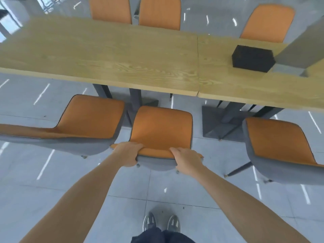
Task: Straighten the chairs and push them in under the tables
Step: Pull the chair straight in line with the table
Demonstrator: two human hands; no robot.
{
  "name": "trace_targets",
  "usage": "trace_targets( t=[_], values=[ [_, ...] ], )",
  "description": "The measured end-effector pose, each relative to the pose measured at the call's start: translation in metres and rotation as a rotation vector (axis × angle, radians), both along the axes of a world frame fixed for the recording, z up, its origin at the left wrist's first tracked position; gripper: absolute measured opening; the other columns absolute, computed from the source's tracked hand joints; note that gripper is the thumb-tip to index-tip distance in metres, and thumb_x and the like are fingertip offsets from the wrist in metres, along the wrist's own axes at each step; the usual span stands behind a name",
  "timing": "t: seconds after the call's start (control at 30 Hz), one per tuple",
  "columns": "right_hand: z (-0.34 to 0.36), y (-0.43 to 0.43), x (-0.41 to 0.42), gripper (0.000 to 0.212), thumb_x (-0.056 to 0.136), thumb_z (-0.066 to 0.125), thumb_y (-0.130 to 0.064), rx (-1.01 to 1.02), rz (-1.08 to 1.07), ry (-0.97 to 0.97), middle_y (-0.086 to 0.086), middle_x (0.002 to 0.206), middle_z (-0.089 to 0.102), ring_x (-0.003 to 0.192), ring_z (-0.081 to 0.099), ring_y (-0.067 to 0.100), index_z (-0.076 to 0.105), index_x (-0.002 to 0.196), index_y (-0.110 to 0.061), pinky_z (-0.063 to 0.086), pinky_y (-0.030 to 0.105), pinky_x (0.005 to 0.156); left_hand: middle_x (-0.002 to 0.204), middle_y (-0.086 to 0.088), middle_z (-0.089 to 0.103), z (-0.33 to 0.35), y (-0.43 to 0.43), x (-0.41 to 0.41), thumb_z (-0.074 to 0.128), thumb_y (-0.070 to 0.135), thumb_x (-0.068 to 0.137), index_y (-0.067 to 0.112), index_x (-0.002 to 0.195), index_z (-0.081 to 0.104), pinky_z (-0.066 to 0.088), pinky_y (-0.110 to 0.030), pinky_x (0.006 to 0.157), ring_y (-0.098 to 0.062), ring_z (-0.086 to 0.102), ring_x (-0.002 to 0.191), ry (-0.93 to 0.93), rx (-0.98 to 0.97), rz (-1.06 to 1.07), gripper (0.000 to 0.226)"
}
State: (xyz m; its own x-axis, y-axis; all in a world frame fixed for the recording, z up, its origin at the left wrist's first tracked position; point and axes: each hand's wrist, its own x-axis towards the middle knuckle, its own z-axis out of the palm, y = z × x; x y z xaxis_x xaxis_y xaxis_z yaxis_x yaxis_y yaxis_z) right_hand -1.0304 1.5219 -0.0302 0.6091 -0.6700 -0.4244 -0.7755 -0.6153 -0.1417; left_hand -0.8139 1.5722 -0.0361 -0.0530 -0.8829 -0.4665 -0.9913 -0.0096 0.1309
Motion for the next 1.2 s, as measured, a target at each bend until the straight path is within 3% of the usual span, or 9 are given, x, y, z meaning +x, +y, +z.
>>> trace_targets(
  t=[0.17, 0.27, 0.37, 0.63, 0.87, 1.0, 1.2],
  values=[
    [-0.002, 0.003, -0.003, 0.034, 0.087, 0.054, -0.003, -0.037, 0.006, 0.006, 0.007, 0.100, 0.061, 0.090, 0.060, 0.028, 0.047, 0.119, -0.012, 0.033, 0.032, 0.061, 0.122, -0.002, 0.061, -0.003, 0.003, 0.000, 0.058, 0.016, 0.080, 0.023, 0.128, 0.049, 0.046, -0.035, 0.088, -0.025, 0.056, 0.109, 0.058, -0.005, 0.020, 0.049],
    [-0.002, 0.002, -0.007, 0.023, 0.089, 0.054, -0.008, -0.031, 0.026, 0.013, 0.009, 0.094, 0.064, 0.083, 0.061, 0.027, 0.050, 0.111, -0.010, 0.035, 0.031, 0.058, 0.128, -0.001, 0.057, -0.001, 0.004, -0.006, 0.056, 0.013, 0.081, 0.025, 0.136, 0.041, 0.041, -0.034, 0.091, -0.025, 0.053, 0.115, 0.058, 0.008, 0.015, 0.059],
    [-0.002, 0.002, -0.021, 0.026, 0.089, 0.055, -0.010, -0.035, 0.018, 0.040, 0.009, 0.091, 0.065, 0.078, 0.059, 0.027, 0.050, 0.114, -0.011, 0.035, 0.029, 0.054, 0.133, -0.003, 0.053, -0.001, 0.009, -0.020, 0.052, 0.012, 0.084, 0.025, 0.141, 0.034, 0.041, -0.035, 0.095, -0.025, 0.051, 0.120, 0.065, 0.008, 0.012, 0.061],
    [-0.005, 0.002, -0.068, 0.027, 0.087, 0.057, -0.013, -0.047, 0.002, 0.032, 0.007, 0.097, 0.069, 0.088, 0.064, 0.027, 0.054, 0.114, -0.015, 0.049, 0.036, 0.071, 0.133, -0.005, 0.051, -0.004, 0.015, -0.068, 0.052, 0.017, 0.090, 0.024, 0.144, 0.028, 0.043, -0.038, 0.097, -0.028, 0.050, 0.120, 0.092, 0.014, -0.019, 0.059],
    [-0.001, 0.000, -0.102, 0.028, 0.090, 0.055, -0.014, -0.054, -0.024, 0.029, 0.006, 0.101, 0.068, 0.092, 0.064, 0.026, 0.053, 0.117, -0.017, 0.040, 0.031, 0.066, 0.130, -0.005, 0.052, -0.003, 0.002, -0.100, 0.054, 0.020, 0.090, 0.024, 0.144, 0.028, 0.044, -0.038, 0.094, -0.028, 0.051, 0.118, 0.084, 0.025, -0.072, 0.060],
    [-0.001, -0.007, -0.116, 0.032, 0.089, 0.057, -0.016, -0.053, -0.055, 0.020, 0.006, 0.104, 0.068, 0.095, 0.063, 0.027, 0.053, 0.121, -0.018, 0.047, 0.035, 0.074, 0.125, -0.005, 0.055, -0.004, -0.010, -0.112, 0.055, 0.019, 0.090, 0.024, 0.143, 0.030, 0.043, -0.037, 0.092, -0.027, 0.052, 0.115, 0.081, -0.002, -0.098, 0.059],
    [-0.004, -0.021, -0.126, 0.032, 0.088, 0.057, -0.012, -0.047, -0.078, -0.027, 0.007, 0.100, 0.066, 0.092, 0.062, 0.027, 0.053, 0.120, -0.018, 0.037, 0.030, 0.065, 0.123, -0.004, 0.056, -0.008, -0.028, -0.121, 0.055, 0.018, 0.089, 0.025, 0.141, 0.032, 0.042, -0.035, 0.093, -0.026, 0.053, 0.114, 0.074, -0.043, -0.107, 0.058]
  ],
)
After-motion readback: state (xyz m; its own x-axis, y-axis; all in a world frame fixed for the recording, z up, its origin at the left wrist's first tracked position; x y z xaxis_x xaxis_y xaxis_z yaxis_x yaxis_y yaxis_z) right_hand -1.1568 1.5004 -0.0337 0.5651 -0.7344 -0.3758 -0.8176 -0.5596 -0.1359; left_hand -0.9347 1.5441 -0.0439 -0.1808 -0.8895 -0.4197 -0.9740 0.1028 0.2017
